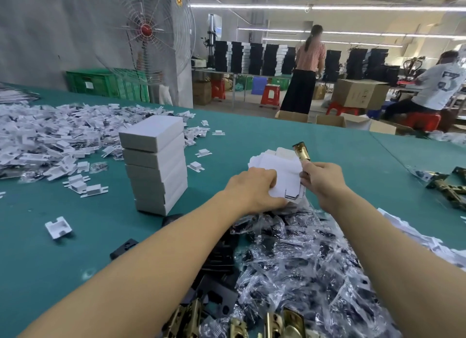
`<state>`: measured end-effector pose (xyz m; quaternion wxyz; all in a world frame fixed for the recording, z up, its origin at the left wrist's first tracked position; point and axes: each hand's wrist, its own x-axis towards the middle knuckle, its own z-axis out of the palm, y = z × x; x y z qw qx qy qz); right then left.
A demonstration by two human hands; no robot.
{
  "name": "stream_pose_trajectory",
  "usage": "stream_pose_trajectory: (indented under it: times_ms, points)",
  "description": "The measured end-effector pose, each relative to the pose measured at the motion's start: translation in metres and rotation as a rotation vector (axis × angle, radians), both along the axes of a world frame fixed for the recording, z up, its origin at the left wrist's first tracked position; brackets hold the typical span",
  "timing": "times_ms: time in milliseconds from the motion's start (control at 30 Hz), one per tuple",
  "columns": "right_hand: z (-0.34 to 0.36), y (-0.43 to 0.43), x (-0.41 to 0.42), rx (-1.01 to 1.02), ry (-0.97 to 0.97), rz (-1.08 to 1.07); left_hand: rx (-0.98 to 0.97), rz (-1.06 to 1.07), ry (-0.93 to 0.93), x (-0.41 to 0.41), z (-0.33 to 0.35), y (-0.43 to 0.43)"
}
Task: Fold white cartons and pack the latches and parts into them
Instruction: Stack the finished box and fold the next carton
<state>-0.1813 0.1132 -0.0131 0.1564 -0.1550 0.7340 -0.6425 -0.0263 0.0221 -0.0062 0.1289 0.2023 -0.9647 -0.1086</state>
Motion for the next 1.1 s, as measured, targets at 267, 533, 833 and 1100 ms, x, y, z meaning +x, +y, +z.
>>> stream_pose_trajectory:
  times_ms: [267, 533, 833, 1100]
  points:
    - [0.005, 0.004, 0.004, -0.279, -0.280, -0.065, -0.002, 0.024, 0.079, -0.001, 0.004, 0.004]
    - [0.001, -0.001, 0.004, -0.092, -0.060, -0.050, 0.151, 0.174, 0.462, 0.004, 0.004, 0.009]
    - [0.005, -0.015, 0.027, 0.504, 0.609, 0.046, 0.393, 0.355, 0.656, 0.007, 0.001, 0.001]
    - [0.006, -0.018, 0.031, 0.743, 0.722, 0.117, 0.419, 0.447, 0.925, 0.033, 0.013, -0.003]
